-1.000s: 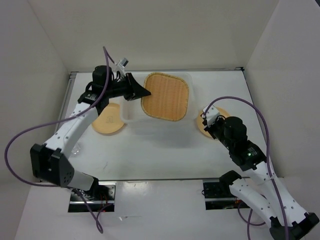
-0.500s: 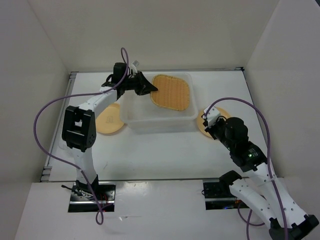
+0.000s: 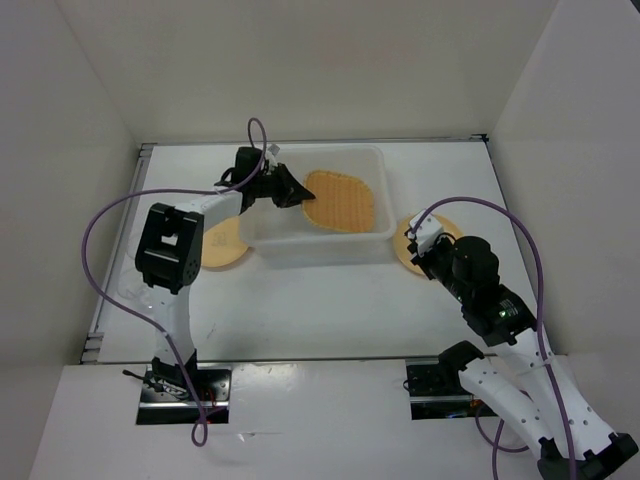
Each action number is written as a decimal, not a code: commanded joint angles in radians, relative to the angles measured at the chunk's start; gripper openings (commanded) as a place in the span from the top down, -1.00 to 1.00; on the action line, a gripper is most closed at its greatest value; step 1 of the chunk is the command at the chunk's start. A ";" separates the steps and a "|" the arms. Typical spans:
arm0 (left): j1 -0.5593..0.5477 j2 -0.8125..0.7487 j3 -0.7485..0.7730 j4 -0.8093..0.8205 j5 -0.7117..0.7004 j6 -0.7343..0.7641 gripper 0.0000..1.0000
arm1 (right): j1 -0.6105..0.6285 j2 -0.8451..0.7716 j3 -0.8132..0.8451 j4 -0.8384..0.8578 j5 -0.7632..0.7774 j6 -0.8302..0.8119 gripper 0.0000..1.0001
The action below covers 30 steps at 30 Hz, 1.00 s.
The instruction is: Place the mixed dishes into the plastic bin
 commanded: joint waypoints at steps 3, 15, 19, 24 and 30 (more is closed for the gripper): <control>0.001 0.016 -0.026 0.187 0.022 -0.041 1.00 | -0.006 -0.008 -0.017 0.040 -0.002 -0.004 0.47; -0.008 0.080 -0.061 0.265 0.002 -0.105 0.87 | -0.006 0.001 -0.017 0.049 0.007 -0.004 0.33; -0.008 0.089 -0.061 0.265 -0.007 -0.105 0.72 | -0.006 0.001 -0.017 0.049 0.007 -0.004 0.06; -0.008 0.089 -0.052 0.242 -0.007 -0.094 0.39 | -0.006 0.011 -0.017 0.049 0.007 -0.004 -0.33; -0.008 0.054 -0.008 0.150 -0.029 -0.033 -0.10 | -0.006 0.020 -0.027 0.049 0.017 -0.004 -0.73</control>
